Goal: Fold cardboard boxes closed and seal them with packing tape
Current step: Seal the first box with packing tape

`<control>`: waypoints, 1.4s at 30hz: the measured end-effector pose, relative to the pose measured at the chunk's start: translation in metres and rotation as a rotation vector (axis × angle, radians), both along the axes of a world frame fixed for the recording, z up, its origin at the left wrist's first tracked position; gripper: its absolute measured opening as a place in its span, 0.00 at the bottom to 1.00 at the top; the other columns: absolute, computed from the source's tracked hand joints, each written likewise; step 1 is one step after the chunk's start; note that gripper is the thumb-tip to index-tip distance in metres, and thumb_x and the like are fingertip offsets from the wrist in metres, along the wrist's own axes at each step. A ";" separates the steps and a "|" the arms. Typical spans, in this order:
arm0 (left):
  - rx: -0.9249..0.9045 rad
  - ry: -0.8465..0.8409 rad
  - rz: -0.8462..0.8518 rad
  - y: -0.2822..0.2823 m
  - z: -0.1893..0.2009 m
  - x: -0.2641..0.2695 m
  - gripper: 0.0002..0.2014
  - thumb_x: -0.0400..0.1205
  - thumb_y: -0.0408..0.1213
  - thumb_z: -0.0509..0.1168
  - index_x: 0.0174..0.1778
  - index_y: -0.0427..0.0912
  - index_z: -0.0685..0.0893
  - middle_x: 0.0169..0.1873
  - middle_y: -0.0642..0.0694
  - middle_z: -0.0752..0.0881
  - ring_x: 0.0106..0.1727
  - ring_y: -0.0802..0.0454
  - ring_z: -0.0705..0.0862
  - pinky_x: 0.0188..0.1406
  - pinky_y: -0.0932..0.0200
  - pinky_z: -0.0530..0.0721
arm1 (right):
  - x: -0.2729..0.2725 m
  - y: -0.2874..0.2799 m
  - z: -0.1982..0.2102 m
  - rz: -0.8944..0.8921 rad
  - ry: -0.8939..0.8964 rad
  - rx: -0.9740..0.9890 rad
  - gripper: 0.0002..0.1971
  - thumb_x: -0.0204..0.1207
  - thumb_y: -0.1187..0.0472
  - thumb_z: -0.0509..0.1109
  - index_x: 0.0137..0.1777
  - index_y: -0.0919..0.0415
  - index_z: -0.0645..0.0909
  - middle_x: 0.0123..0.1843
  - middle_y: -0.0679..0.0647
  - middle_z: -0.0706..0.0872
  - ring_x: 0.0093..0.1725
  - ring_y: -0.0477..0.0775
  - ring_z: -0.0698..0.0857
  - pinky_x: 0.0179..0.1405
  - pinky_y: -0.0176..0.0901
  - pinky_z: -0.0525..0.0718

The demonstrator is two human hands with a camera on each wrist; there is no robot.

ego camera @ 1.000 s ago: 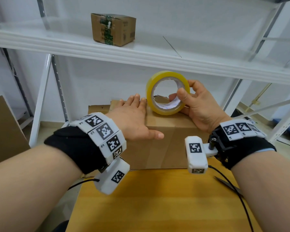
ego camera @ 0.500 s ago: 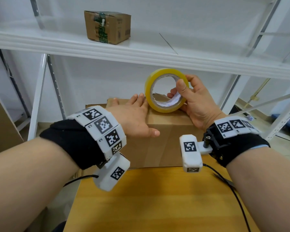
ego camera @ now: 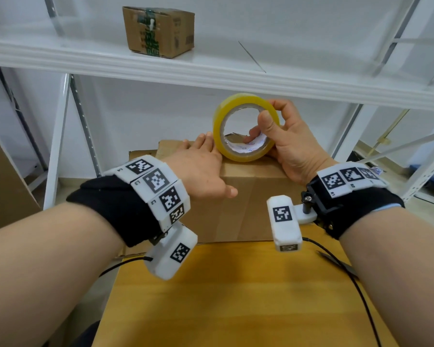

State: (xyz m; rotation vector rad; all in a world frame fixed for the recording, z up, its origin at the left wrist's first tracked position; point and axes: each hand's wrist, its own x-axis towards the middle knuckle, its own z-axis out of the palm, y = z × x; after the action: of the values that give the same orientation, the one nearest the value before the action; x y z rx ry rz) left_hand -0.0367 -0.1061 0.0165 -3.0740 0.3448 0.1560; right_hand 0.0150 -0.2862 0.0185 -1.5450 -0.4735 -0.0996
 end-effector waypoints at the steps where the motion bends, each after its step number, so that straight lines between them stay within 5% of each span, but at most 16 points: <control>1: -0.002 -0.003 -0.001 0.000 0.000 0.000 0.51 0.79 0.69 0.57 0.87 0.42 0.41 0.86 0.41 0.38 0.87 0.44 0.38 0.85 0.40 0.45 | 0.000 0.000 0.000 -0.006 -0.011 0.001 0.21 0.70 0.45 0.74 0.60 0.48 0.76 0.38 0.57 0.87 0.41 0.59 0.89 0.46 0.54 0.90; 7: -0.019 -0.012 -0.011 0.003 -0.002 0.000 0.53 0.79 0.69 0.58 0.86 0.42 0.37 0.86 0.41 0.37 0.87 0.45 0.38 0.86 0.41 0.45 | 0.000 -0.005 0.003 -0.045 -0.037 0.009 0.22 0.68 0.44 0.75 0.61 0.49 0.77 0.35 0.54 0.83 0.36 0.55 0.87 0.39 0.49 0.89; 13: -0.018 -0.004 -0.009 0.002 0.000 -0.002 0.53 0.79 0.68 0.58 0.86 0.41 0.35 0.86 0.41 0.36 0.87 0.46 0.38 0.85 0.41 0.44 | 0.002 -0.015 0.000 -0.074 -0.052 0.010 0.22 0.67 0.42 0.75 0.60 0.46 0.78 0.33 0.52 0.82 0.38 0.58 0.85 0.43 0.49 0.89; 24: 0.045 -0.014 0.008 -0.018 -0.002 0.001 0.54 0.74 0.74 0.59 0.87 0.49 0.43 0.87 0.47 0.40 0.86 0.35 0.40 0.78 0.22 0.49 | 0.000 -0.015 -0.004 -0.047 -0.073 -0.079 0.24 0.72 0.40 0.68 0.68 0.41 0.74 0.42 0.54 0.85 0.46 0.54 0.87 0.49 0.45 0.89; 32: -0.021 -0.090 -0.048 -0.009 -0.010 0.003 0.53 0.76 0.72 0.58 0.87 0.46 0.41 0.87 0.43 0.40 0.87 0.43 0.40 0.84 0.35 0.46 | -0.001 -0.018 -0.001 -0.057 -0.117 -0.126 0.31 0.70 0.43 0.72 0.70 0.57 0.72 0.36 0.48 0.88 0.40 0.52 0.91 0.43 0.42 0.88; 42: -0.003 -0.070 -0.029 -0.012 -0.004 0.002 0.54 0.76 0.71 0.58 0.87 0.46 0.38 0.86 0.42 0.41 0.87 0.43 0.43 0.84 0.35 0.48 | 0.006 -0.044 0.000 -0.149 -0.173 -0.152 0.21 0.73 0.45 0.73 0.62 0.52 0.77 0.37 0.52 0.86 0.40 0.57 0.90 0.43 0.45 0.90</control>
State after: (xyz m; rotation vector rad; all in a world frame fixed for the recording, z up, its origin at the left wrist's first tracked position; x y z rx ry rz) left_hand -0.0344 -0.1179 0.0121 -3.0666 0.3867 0.0465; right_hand 0.0208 -0.3306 0.0180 -1.7285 -0.5113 -0.3207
